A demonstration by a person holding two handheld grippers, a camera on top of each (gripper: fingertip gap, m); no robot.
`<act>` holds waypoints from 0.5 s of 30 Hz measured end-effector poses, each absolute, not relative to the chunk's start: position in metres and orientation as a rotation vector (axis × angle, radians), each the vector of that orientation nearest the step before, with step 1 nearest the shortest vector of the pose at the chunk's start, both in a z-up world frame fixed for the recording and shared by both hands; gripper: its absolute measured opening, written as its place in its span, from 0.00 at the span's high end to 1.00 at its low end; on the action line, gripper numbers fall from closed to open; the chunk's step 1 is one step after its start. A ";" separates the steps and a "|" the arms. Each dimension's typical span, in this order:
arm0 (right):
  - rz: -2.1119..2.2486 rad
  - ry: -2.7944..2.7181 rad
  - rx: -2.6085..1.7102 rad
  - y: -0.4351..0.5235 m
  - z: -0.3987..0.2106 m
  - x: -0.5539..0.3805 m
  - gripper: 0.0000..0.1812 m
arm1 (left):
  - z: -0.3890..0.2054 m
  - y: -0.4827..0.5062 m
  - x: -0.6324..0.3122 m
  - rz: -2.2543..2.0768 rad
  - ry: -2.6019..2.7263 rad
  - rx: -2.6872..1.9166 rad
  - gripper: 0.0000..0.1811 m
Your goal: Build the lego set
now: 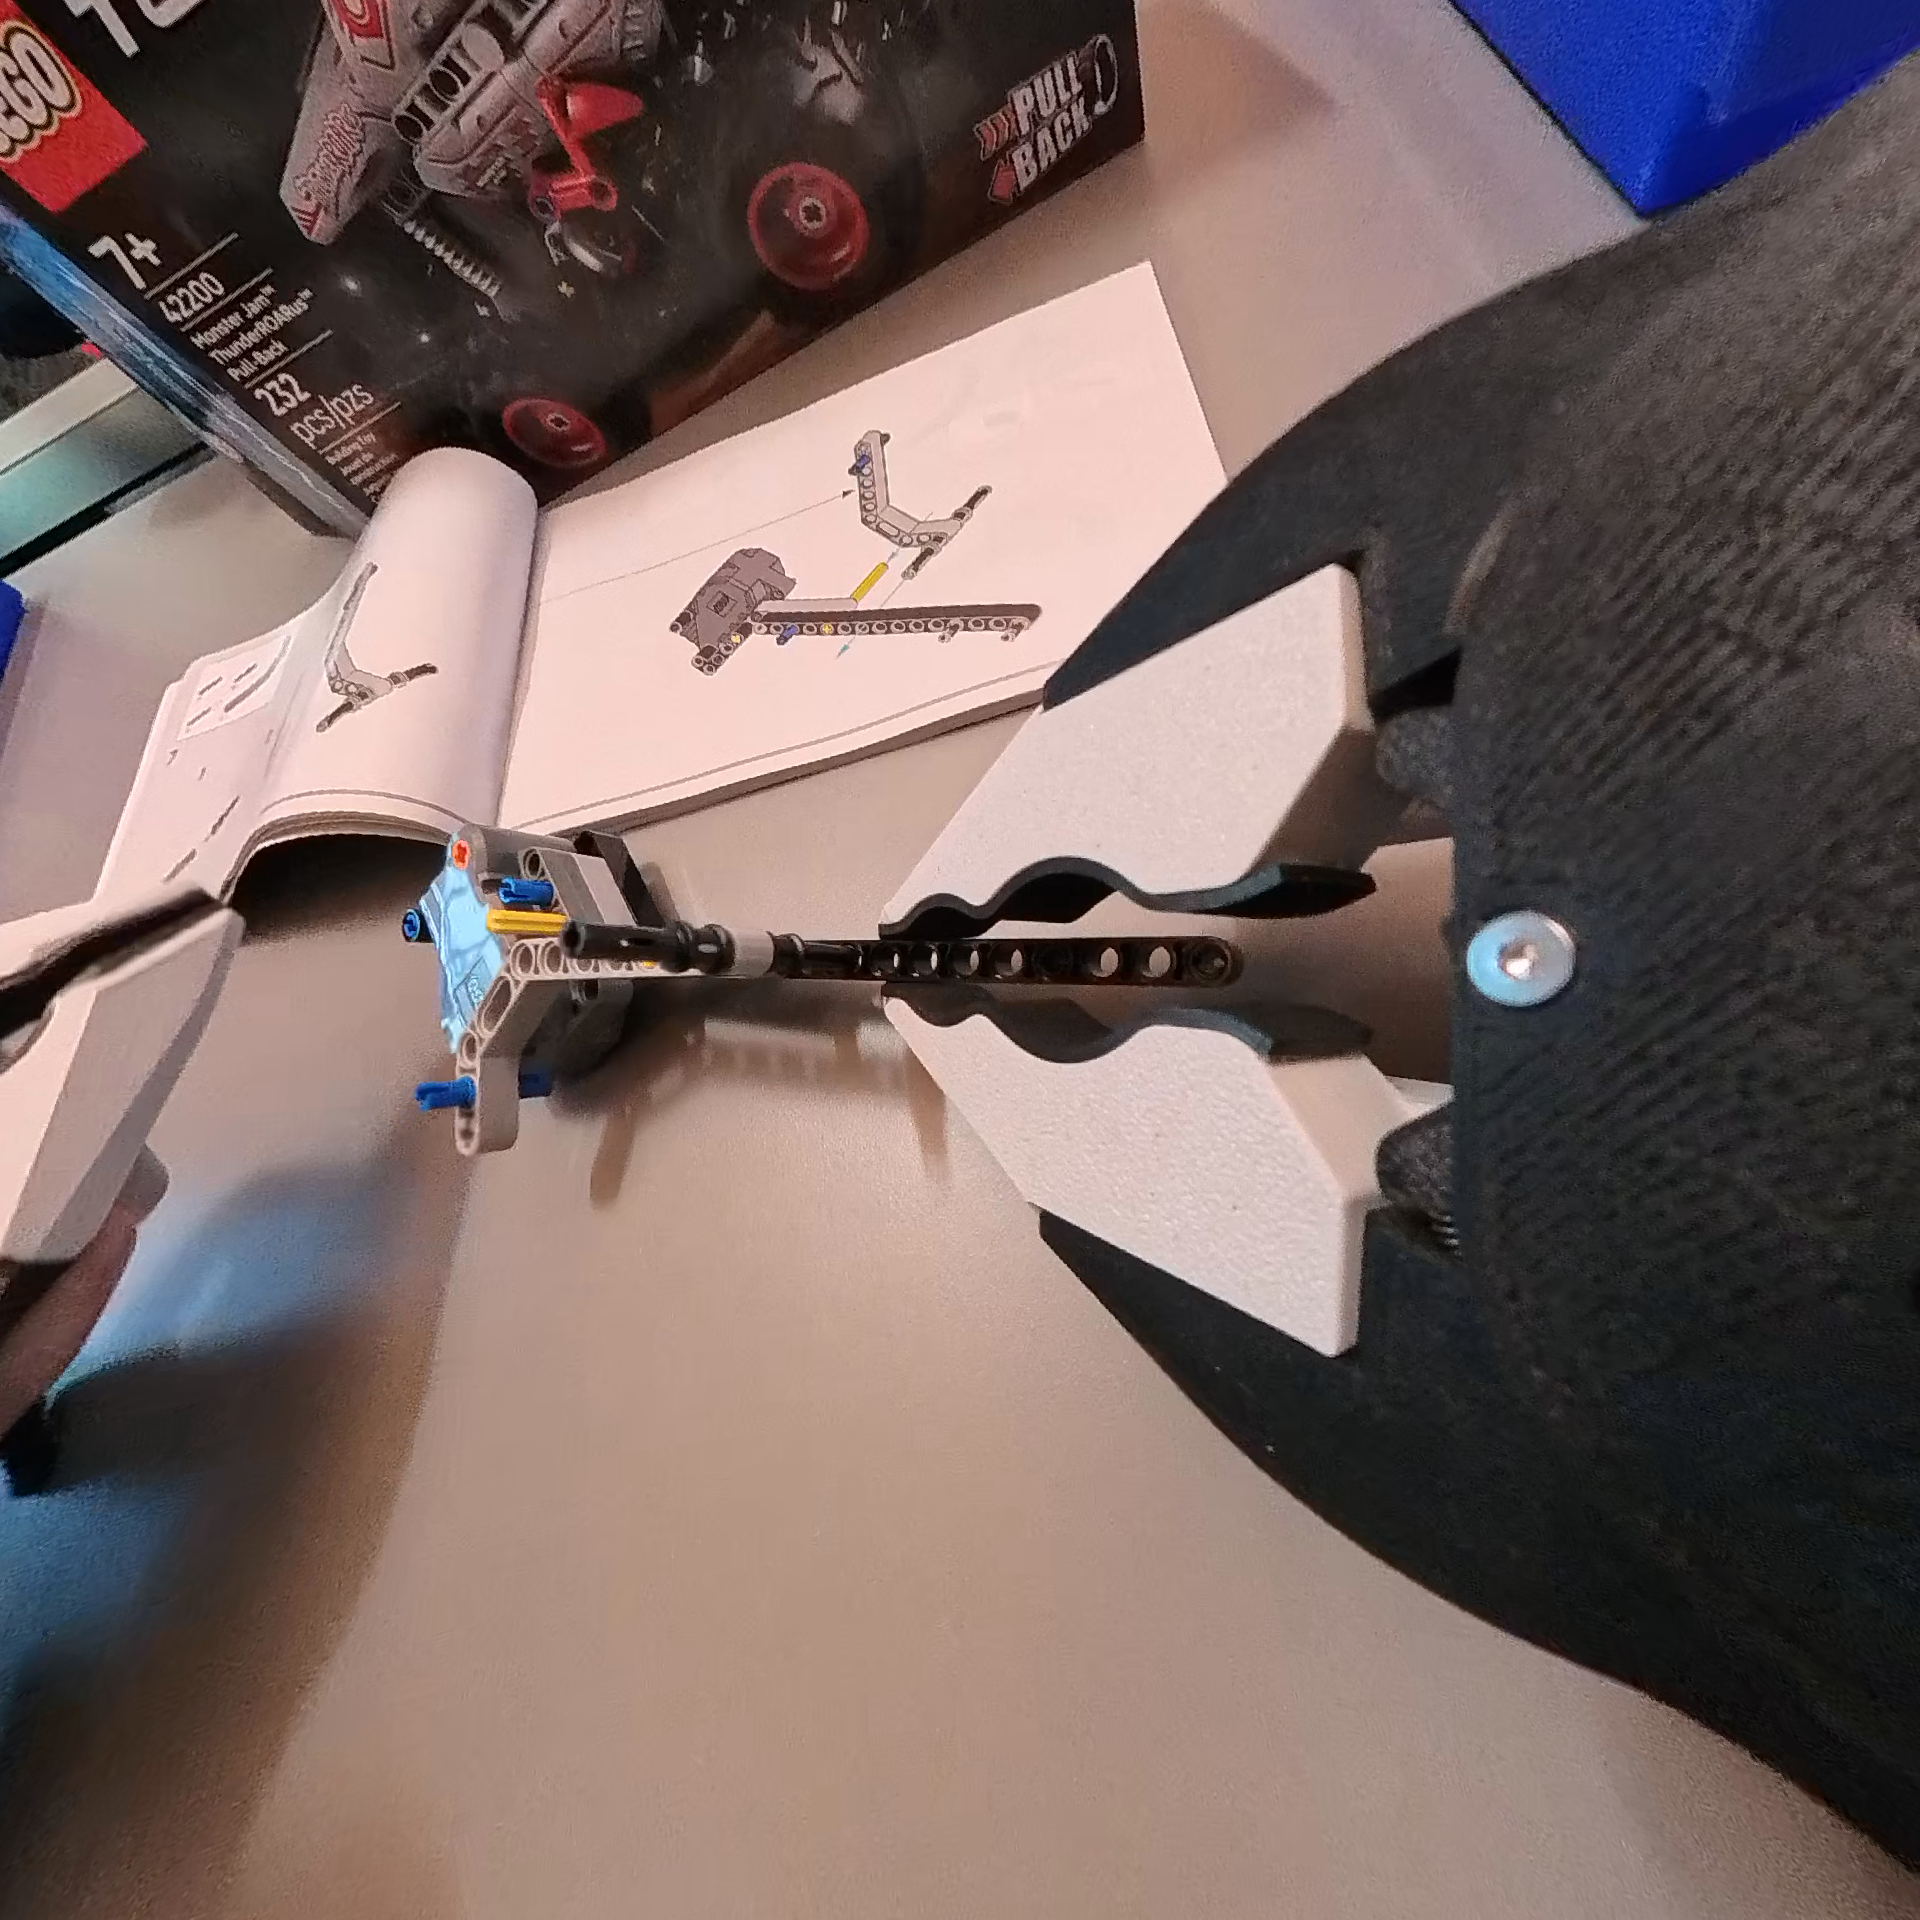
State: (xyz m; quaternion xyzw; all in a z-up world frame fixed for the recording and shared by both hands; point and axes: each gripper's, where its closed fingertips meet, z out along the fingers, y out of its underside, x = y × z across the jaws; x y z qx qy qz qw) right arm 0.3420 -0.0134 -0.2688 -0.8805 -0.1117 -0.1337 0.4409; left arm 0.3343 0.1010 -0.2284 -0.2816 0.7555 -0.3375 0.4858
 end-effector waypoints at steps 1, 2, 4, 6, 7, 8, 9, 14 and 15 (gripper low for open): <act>-0.315 -0.261 -2.186 -0.013 -0.268 0.342 0.98 | -0.227 0.096 0.332 -0.845 1.850 -0.656 1.00; -0.300 -0.246 -2.188 -0.014 -0.268 0.342 0.97 | -0.226 0.092 0.331 -0.861 1.856 -0.632 1.00; -0.278 -0.222 -2.190 -0.014 -0.267 0.342 0.98 | -0.224 0.090 0.330 -0.860 1.850 -0.615 1.00; -0.254 -0.193 -2.193 -0.014 -0.267 0.342 0.98 | -0.224 0.089 0.329 -0.852 1.857 -0.614 1.00; -0.240 -0.162 -2.198 -0.014 -0.267 0.344 0.98 | -0.222 0.086 0.329 -0.866 1.860 -0.607 1.00; -0.225 -0.132 -2.199 -0.014 -0.266 0.346 0.97 | -0.218 0.081 0.327 -0.887 1.856 -0.596 1.00; -0.218 -0.112 -2.198 -0.014 -0.266 0.347 0.97 | -0.214 0.076 0.326 -0.909 1.852 -0.582 1.00; -0.191 -0.083 -2.205 -0.015 -0.266 0.347 0.98 | -0.207 0.035 0.321 -0.966 2.050 -0.468 0.90; -0.196 -0.088 -2.204 -0.015 -0.266 0.347 0.98 | -0.207 0.027 0.321 -0.952 2.107 -0.429 0.88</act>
